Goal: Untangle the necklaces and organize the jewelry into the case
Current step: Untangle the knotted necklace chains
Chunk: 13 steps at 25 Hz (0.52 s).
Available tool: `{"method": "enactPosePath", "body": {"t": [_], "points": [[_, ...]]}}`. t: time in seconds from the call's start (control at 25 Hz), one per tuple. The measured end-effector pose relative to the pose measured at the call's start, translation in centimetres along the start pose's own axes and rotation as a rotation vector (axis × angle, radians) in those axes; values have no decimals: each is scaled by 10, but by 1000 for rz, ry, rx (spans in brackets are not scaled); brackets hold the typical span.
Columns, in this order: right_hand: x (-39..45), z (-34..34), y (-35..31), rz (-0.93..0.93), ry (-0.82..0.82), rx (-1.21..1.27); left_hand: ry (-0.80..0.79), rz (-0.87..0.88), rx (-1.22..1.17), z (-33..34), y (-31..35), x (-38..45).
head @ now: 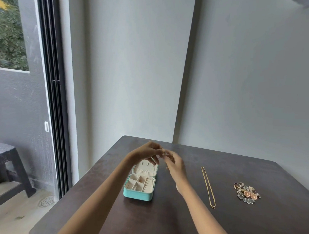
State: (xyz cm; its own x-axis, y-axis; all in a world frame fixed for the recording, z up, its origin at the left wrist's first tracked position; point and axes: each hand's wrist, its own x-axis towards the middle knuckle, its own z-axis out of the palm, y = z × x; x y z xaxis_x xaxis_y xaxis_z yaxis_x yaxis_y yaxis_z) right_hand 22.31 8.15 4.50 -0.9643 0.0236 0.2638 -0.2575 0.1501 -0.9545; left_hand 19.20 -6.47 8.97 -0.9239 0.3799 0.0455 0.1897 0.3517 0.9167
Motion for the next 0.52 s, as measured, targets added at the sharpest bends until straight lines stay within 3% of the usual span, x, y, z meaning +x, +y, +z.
{"method": "enactPosePath", "body": {"t": [0.32,0.52], "points": [[2,-37,3,0,18,33,-30,-39,46,20,5,4],[1,-52,3,52,41,97,88,-64,9,29,13,8]]}}
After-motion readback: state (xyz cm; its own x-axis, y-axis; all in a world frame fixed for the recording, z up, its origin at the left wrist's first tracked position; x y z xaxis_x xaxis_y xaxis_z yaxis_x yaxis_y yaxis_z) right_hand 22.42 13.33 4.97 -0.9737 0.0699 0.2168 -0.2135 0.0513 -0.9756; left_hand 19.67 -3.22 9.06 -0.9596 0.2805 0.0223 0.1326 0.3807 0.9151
